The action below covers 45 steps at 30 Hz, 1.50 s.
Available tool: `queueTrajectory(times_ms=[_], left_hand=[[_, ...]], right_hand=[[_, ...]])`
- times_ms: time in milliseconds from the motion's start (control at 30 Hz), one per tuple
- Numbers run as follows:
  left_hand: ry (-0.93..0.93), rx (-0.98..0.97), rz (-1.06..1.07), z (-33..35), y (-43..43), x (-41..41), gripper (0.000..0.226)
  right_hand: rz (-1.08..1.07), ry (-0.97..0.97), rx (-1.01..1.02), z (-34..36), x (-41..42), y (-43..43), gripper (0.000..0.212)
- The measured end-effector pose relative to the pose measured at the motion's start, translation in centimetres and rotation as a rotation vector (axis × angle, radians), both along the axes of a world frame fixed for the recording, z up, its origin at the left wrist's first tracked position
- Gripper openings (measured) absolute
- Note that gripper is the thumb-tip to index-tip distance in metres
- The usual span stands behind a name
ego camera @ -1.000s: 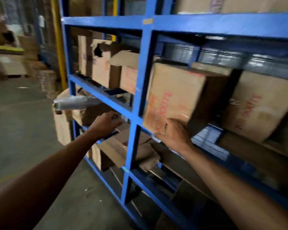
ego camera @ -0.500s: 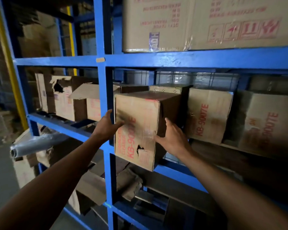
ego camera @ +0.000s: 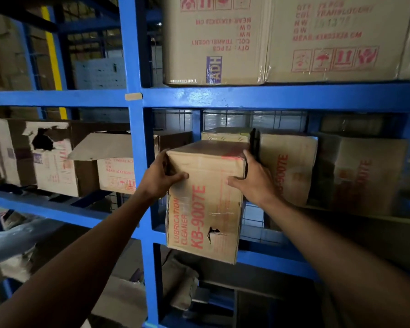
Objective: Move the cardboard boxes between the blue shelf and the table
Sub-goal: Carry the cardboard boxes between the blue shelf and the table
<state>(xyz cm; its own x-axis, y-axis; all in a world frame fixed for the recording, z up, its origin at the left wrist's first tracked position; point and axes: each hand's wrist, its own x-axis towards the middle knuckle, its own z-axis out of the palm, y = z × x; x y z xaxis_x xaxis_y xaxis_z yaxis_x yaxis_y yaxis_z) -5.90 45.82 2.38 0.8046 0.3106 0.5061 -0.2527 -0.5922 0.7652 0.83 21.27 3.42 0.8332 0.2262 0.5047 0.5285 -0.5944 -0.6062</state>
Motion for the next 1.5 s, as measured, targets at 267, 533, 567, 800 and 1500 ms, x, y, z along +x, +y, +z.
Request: queueTrajectory(times_ms=[267, 533, 567, 800, 1500], left_hand=[[-0.076, 0.114, 0.024, -1.8, -0.5, -5.2, 0.079], [-0.057, 0.1, 0.066, -4.3, -1.9, -11.9, 0.083], [-0.053, 0.097, 0.063, -4.8, -2.1, -12.7, 0.084], [0.012, -0.1, -0.198, -7.1, -2.2, -16.6, 0.075], [0.044, -0.408, -0.265, -5.4, -3.4, -15.3, 0.097]], right_hand=[[-0.002, -0.015, 0.051, -1.3, -4.2, -0.9, 0.103], [0.016, -0.098, 0.087, -4.3, -11.0, -2.1, 0.094], [0.027, -0.109, 0.099, -4.9, -11.9, -2.2, 0.092], [0.043, -0.132, 0.198, -7.7, -15.9, -2.4, 0.075], [0.229, 0.278, 0.384, -2.7, -14.6, -1.2, 0.105]])
